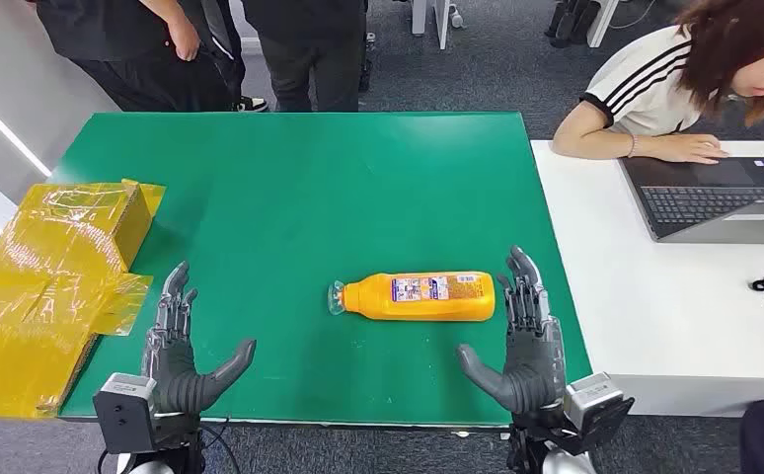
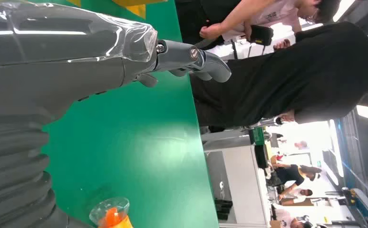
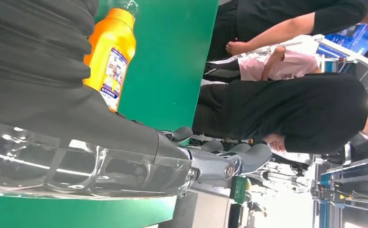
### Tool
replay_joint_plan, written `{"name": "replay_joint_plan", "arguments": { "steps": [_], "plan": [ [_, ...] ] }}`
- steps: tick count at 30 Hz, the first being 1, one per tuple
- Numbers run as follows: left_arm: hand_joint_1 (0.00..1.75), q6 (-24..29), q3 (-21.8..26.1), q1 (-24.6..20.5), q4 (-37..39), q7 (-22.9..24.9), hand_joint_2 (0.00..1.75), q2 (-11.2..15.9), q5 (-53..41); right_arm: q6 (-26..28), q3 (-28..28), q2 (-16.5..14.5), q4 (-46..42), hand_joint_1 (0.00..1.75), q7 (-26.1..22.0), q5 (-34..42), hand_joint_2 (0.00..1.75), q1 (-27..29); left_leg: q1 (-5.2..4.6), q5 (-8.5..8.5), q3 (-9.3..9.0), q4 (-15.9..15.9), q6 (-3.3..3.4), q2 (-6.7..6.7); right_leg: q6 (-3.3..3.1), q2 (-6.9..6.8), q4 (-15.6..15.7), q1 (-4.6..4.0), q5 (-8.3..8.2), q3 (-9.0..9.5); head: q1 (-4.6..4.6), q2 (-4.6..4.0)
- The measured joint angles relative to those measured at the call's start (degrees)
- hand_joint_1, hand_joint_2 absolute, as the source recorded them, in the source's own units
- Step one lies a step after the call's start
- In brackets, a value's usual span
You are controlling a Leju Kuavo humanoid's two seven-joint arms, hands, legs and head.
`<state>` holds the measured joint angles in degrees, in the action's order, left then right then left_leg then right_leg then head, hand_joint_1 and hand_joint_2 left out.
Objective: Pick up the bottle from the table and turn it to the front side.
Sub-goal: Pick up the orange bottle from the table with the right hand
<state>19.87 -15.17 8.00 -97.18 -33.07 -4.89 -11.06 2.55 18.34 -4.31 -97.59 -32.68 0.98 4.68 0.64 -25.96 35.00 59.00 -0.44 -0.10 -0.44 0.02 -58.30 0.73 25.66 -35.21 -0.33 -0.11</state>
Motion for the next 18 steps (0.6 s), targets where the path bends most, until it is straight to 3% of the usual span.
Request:
{"name": "replay_joint_plan", "arguments": {
  "steps": [18],
  "plan": [
    [0.00,-0.49,0.00,-0.01,0.00,-0.28,1.75,0.04,0.84,0.91,1.18,0.38,0.74,0.00,-0.11,-4.37,1.75,-1.46,0.00,0.00,-0.01,0.00,0.00,0.00,0.00,0.01,0.00,0.00,0.00,0.00,0.01,0.00]
  ]
}}
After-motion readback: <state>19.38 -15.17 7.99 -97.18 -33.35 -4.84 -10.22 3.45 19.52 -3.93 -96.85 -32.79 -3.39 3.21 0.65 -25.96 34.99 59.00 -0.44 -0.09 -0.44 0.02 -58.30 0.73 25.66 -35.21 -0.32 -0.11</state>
